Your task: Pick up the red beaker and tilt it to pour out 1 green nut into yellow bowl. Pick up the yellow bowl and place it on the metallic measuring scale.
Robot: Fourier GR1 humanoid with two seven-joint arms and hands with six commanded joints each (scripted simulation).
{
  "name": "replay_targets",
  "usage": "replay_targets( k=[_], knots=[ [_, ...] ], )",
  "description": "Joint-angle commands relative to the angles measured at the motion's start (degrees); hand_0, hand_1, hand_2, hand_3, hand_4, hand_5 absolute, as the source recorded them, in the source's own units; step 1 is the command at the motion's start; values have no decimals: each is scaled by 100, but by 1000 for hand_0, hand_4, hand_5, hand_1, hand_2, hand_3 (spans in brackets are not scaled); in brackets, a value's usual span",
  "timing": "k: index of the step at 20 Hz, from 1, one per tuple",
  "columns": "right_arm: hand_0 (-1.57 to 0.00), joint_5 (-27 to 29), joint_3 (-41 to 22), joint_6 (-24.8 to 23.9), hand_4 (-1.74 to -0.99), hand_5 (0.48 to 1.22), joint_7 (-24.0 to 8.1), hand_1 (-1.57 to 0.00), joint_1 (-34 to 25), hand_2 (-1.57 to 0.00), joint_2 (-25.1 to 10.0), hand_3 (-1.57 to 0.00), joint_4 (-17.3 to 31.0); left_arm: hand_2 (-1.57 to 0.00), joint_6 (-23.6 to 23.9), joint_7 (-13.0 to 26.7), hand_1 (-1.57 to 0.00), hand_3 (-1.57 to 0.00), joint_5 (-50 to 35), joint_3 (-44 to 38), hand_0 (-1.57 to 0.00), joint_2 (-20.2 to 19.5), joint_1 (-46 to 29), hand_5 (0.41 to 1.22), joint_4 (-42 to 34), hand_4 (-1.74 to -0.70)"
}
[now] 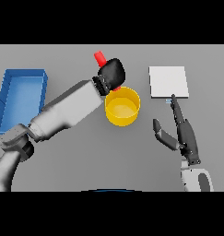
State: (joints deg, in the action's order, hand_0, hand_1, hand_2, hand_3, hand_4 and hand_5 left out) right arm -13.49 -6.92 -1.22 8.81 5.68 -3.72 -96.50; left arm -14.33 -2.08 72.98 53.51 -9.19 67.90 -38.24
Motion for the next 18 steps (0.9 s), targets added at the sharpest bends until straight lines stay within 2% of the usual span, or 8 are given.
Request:
replay_targets(
  k=[1, 2, 5, 9, 12, 14, 16, 18],
  knots=[
    [1, -58, -8, -50, -1055, 691, 8, 1, 11, 1, 16, 1, 46, -1571, 57, 8, -1571, -1571, 119, 101, -1571, 20, 54, 1221, 10, -1737],
    [1, -122, -25, -95, -1065, 684, 14, 1, 41, 1, 25, 1, 43, -1571, 149, -26, -1571, -1571, 208, 182, -1571, 20, 72, 1221, 48, -1736],
    [1, -176, -52, -156, -1082, 677, 45, 1, -70, 1, 81, 1, 81, -1571, -81, -225, -1571, -1571, 454, 471, -1571, 150, 285, 1221, 171, -1734],
    [1, -200, -1, -187, -1061, 671, 64, 1, -30, 1, 8, 1, 53, -1571, -203, -512, -1571, -1571, 851, 896, -1571, 271, 597, 1221, 375, -1732],
    [1, -231, -77, -186, -1047, 681, 145, 1, -11, 1, 77, 1, 47, -1571, -310, -531, -1571, -1571, 1021, 1036, -1571, 432, 780, 1221, 545, -1728],
    [1, -253, -56, -204, -1035, 685, -23, 1, -92, 1, 47, 1, -23, -1571, -405, -713, -1571, -1571, 1039, 1027, -1571, 429, 1009, 1221, 587, -1728],
    [1, -229, -62, -161, -1035, 684, 34, 1, -52, 1, 35, 1, 20, -1571, -57, -807, -1571, -1571, 932, 822, -1571, 392, 1165, 1221, 759, -1726],
    [1, -338, -121, -232, -1030, 683, 57, 1, -35, 1, 85, 1, 38, -1571, -43, -846, -1571, -1571, 887, 641, -1571, 297, 1490, 1221, 988, -1725]
  ],
)
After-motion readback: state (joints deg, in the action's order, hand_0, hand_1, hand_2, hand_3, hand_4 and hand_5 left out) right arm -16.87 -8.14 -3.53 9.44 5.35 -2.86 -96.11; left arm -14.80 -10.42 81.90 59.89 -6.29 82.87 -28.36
